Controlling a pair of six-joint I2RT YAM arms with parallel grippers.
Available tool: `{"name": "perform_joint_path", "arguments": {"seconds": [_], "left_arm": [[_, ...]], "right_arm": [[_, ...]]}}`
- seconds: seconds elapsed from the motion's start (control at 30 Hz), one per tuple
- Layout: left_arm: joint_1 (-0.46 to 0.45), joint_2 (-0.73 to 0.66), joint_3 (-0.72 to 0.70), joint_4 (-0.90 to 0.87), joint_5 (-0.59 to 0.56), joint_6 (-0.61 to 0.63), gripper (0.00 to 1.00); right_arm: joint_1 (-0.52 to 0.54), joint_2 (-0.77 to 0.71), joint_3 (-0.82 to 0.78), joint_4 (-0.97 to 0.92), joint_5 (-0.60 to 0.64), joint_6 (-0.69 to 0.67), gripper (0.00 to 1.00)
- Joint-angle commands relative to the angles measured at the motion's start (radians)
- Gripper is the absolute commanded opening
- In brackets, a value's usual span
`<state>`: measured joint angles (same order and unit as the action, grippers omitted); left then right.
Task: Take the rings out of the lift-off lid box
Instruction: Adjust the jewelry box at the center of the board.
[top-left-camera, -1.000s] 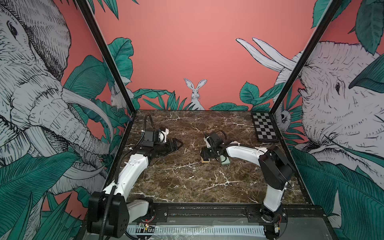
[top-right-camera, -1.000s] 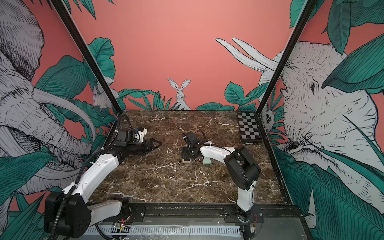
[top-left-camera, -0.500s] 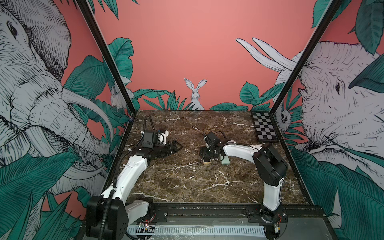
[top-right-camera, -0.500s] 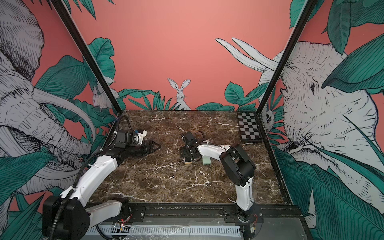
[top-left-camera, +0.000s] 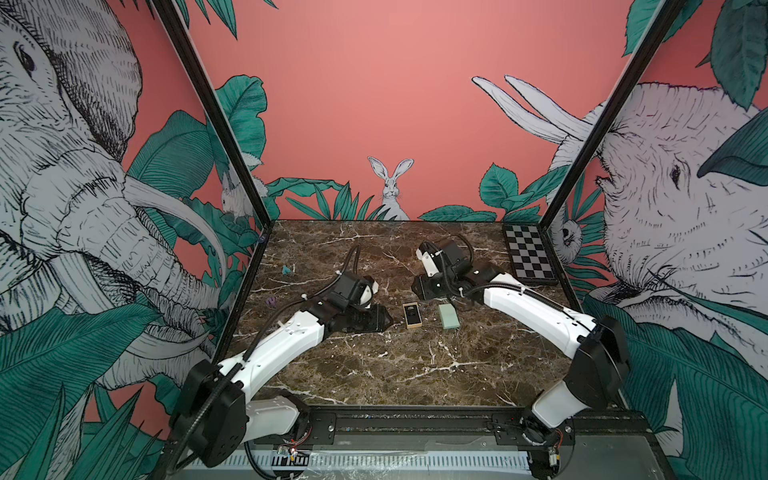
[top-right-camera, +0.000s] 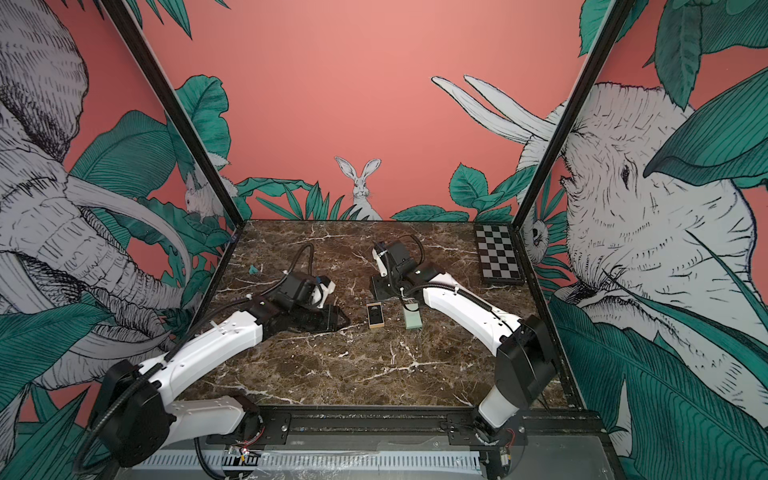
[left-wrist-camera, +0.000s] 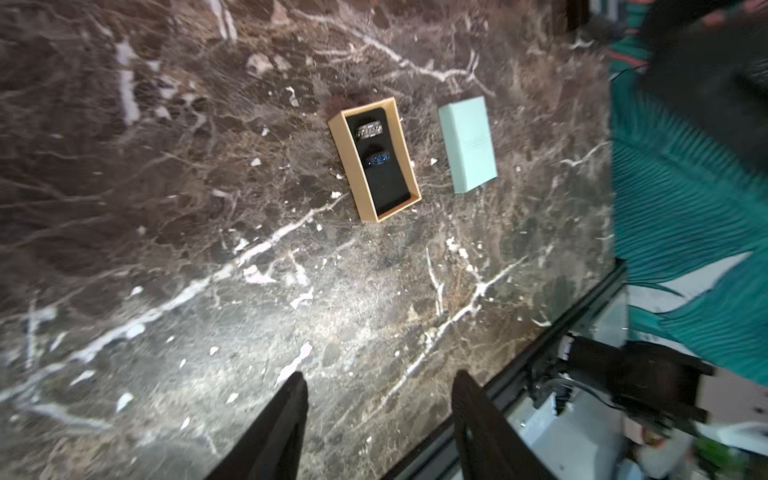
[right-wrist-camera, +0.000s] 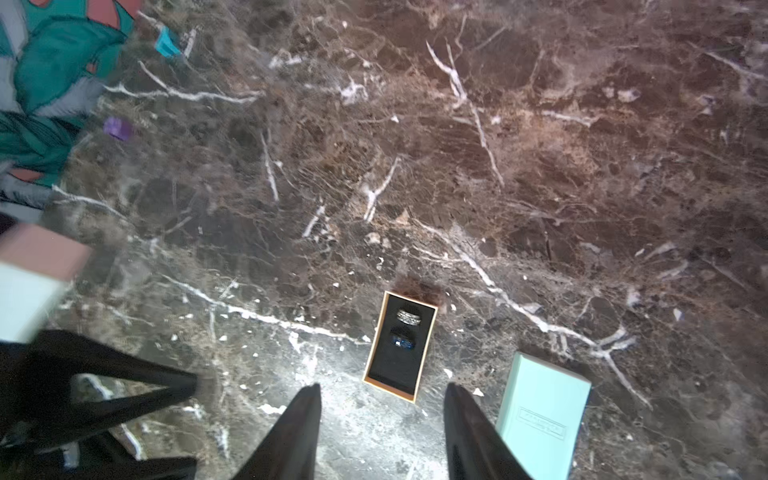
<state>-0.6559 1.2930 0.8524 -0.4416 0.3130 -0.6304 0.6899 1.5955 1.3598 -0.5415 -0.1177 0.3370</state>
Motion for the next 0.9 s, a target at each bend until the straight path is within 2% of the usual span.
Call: {"name": "perform_joint_path", "arguments": {"seconds": [0.0, 0.1, 0.2, 0.33, 0.63, 0.87], "left_arm": [[-0.066, 0.077, 0.052, 0.077, -0.154, -0.085, 0.53], [-0.096, 0.172, 0.080, 0.123, -0.174, -0.133, 0.46], [-0.105, 0.240, 0.092, 0.190, -0.183, -0.170, 0.44], [-0.109, 0.330, 0.164, 0.188, -0.199, -0.164, 0.42], [-0.115, 0.473, 0.229, 0.186, -0.210, -0.172, 0.37], [-0.124, 0.491, 0.223, 0.174, -0.215, -0.176, 0.33]], "right_arm": [[-0.043, 0.039, -0.010, -0.074, -0.104, -0.178, 0.38], [-0.087, 0.046, -0.041, -0.029, -0.182, -0.208, 0.37], [-0.105, 0.062, -0.090, 0.029, -0.231, -0.210, 0.37], [-0.105, 0.110, -0.097, 0.080, -0.309, -0.216, 0.35], [-0.103, 0.170, -0.108, 0.104, -0.332, -0.265, 0.37], [-0.104, 0.201, -0.105, 0.125, -0.349, -0.256, 0.37]]}}
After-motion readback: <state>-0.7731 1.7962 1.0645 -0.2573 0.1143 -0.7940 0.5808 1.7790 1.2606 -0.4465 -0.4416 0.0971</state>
